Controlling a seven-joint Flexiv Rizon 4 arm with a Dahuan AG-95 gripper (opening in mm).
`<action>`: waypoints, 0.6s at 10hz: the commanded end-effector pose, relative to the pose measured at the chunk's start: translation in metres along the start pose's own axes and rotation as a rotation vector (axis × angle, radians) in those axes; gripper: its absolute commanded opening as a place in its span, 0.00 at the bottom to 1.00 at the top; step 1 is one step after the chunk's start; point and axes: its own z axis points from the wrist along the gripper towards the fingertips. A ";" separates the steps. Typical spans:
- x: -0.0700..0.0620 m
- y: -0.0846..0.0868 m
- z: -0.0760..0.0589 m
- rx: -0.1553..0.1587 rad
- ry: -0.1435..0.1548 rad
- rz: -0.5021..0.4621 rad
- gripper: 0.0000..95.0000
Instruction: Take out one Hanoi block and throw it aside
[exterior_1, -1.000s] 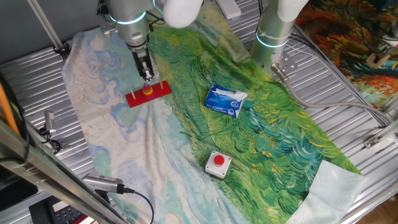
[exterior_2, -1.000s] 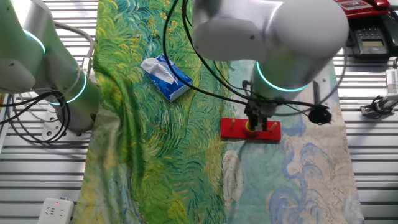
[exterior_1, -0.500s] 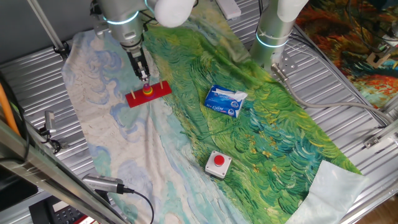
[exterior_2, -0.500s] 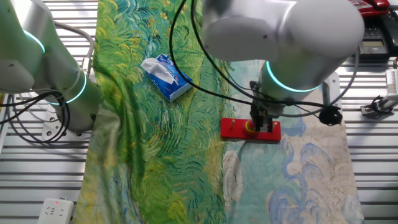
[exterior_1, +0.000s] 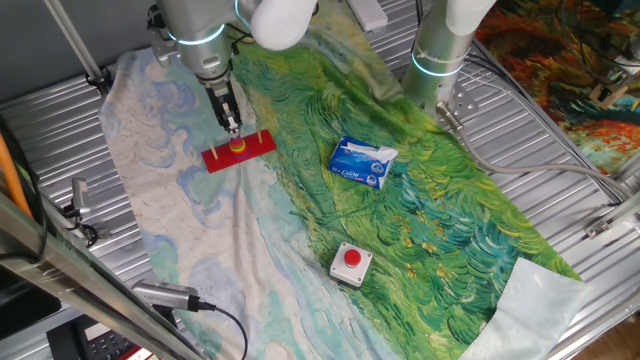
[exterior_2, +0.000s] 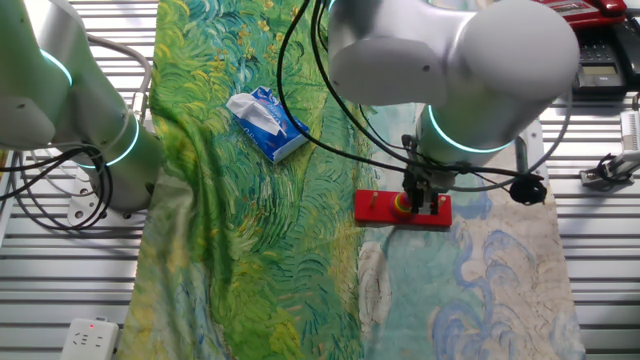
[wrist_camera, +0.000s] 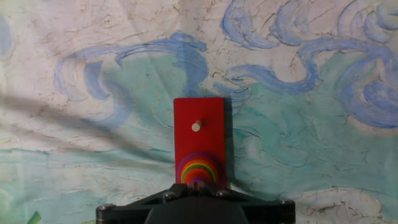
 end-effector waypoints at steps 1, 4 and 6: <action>-0.001 0.000 0.001 0.000 -0.001 0.003 0.00; -0.001 0.000 0.000 0.009 -0.004 -0.011 0.20; -0.001 0.000 0.000 0.017 -0.005 -0.015 0.40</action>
